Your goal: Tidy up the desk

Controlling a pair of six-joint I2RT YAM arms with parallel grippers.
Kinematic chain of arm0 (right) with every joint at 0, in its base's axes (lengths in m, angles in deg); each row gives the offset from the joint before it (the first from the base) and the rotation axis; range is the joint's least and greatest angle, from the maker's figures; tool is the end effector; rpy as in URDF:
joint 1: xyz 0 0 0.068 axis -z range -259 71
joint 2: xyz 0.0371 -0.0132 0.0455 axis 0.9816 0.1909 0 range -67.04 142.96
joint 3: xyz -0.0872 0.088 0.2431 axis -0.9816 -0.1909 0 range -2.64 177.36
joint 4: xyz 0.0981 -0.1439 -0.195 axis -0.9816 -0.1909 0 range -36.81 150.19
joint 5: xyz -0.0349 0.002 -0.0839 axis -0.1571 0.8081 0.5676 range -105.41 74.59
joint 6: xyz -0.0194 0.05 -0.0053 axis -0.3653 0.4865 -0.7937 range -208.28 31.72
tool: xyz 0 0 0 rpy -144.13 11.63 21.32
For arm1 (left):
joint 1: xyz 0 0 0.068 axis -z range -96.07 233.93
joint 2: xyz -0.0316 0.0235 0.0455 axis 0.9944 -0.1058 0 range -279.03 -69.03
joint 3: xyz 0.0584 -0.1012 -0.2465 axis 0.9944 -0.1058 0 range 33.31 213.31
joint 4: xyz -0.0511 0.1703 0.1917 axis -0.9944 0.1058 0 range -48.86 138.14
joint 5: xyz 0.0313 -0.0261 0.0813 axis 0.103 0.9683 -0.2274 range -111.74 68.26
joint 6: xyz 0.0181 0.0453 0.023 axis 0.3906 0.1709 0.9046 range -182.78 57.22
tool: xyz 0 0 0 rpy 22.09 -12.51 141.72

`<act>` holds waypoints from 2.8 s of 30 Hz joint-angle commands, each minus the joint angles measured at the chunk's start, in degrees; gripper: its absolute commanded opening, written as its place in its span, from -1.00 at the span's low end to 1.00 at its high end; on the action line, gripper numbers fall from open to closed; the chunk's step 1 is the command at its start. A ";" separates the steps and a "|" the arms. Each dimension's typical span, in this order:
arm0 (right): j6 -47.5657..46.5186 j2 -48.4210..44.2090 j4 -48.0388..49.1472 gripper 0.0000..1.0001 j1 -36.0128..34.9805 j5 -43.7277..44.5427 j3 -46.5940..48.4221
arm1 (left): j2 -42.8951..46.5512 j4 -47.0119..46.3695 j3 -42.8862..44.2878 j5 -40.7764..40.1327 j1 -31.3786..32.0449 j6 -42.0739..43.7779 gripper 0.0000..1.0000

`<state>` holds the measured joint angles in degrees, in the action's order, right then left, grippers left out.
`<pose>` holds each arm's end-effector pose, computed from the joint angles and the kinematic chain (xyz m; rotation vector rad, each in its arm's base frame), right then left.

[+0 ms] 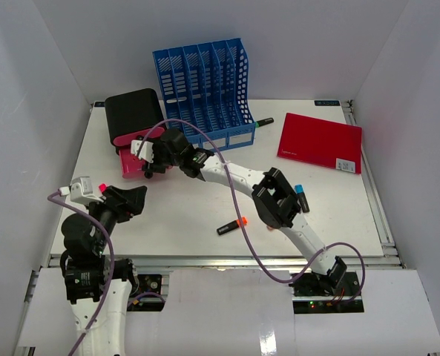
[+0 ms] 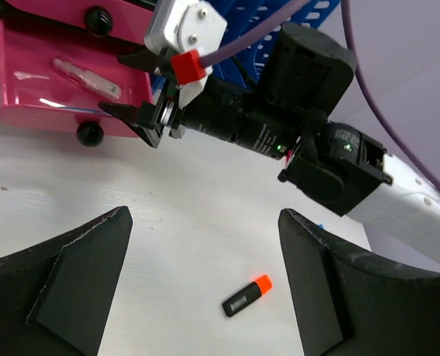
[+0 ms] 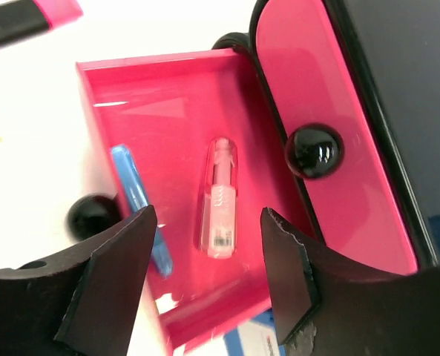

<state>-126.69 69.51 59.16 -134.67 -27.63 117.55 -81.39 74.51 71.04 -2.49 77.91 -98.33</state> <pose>0.3138 0.4729 0.2513 -1.4778 1.1739 0.4067 0.0653 -0.0049 0.3142 -0.3755 1.7078 -0.6668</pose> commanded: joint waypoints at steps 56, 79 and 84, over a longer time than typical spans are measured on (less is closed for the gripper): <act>24.17 -66.87 -8.11 0.39 75.80 -56.23 -66.05 | -122.15 -8.06 73.65 -32.95 63.28 17.33 0.26; 25.17 -66.54 -6.99 0.38 75.98 -57.02 -66.75 | -119.37 -5.86 65.59 -36.94 66.40 16.24 -0.21; 26.17 -66.56 -6.09 0.38 75.98 -57.52 -67.44 | -114.96 -7.18 60.26 -38.78 66.40 13.43 -0.57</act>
<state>-101.78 3.29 50.83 -59.07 -83.28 50.74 -201.55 64.73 136.84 -39.54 144.00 -81.99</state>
